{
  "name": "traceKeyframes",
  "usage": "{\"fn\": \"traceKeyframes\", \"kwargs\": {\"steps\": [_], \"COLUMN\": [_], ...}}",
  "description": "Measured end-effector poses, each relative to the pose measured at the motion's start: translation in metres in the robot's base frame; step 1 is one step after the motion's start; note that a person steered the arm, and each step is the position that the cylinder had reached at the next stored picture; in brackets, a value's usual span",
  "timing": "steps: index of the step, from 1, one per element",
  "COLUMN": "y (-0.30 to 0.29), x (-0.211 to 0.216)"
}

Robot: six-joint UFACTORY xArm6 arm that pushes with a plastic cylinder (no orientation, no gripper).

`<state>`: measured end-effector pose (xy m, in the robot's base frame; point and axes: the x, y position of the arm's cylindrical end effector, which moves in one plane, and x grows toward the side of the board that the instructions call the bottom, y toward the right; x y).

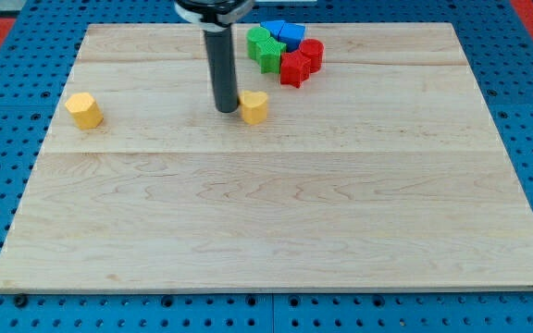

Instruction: Drag the heart towards the center right side of the board

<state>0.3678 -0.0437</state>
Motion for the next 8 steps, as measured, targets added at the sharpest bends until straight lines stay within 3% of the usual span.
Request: {"fn": "traceKeyframes", "kwargs": {"steps": [4,8], "y": [0.115,0.130], "x": [0.029,-0.017]}}
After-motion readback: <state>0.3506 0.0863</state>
